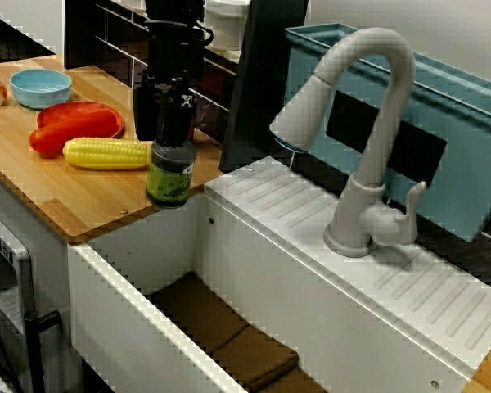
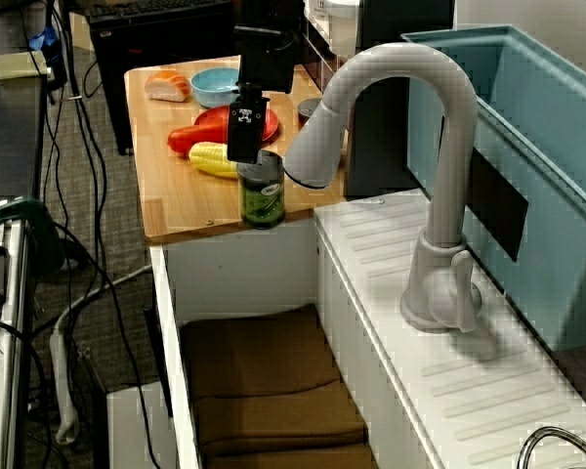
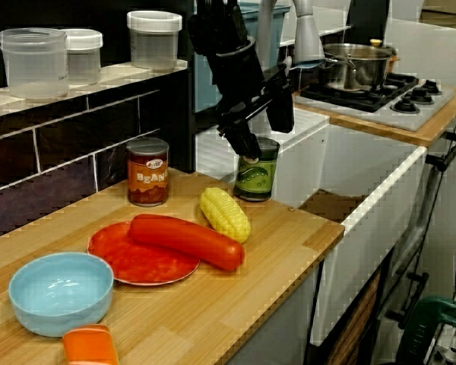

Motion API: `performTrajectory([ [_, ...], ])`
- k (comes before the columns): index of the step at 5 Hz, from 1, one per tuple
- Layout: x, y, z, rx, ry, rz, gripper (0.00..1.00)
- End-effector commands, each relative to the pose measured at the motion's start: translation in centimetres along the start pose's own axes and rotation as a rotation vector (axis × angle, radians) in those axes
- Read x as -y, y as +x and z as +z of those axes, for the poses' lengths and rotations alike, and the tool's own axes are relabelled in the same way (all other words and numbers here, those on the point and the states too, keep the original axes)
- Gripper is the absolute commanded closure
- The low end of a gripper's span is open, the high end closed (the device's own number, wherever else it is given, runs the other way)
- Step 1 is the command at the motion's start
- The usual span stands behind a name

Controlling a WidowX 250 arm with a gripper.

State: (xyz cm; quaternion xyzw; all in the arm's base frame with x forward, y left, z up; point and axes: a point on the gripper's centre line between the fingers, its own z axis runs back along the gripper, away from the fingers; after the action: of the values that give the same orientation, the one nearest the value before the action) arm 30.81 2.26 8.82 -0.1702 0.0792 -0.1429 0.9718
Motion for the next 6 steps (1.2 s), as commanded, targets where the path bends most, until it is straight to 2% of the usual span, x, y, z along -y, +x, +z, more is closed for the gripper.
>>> performTrajectory([
  [1, 0.1, 0.3, 1.0, 0.024, 0.000, 0.008, 0.00],
  [2, 0.1, 0.1, 0.9, 0.027, 0.000, 0.017, 0.00],
  [4, -0.4, -0.9, 1.2, 0.086, 0.126, 0.039, 0.00],
  [5, -0.6, -1.4, 1.8, 0.105, 0.167, 0.055, 0.00],
  [6, -0.7, -1.9, 2.7, 0.111, 0.176, 0.041, 0.00],
])
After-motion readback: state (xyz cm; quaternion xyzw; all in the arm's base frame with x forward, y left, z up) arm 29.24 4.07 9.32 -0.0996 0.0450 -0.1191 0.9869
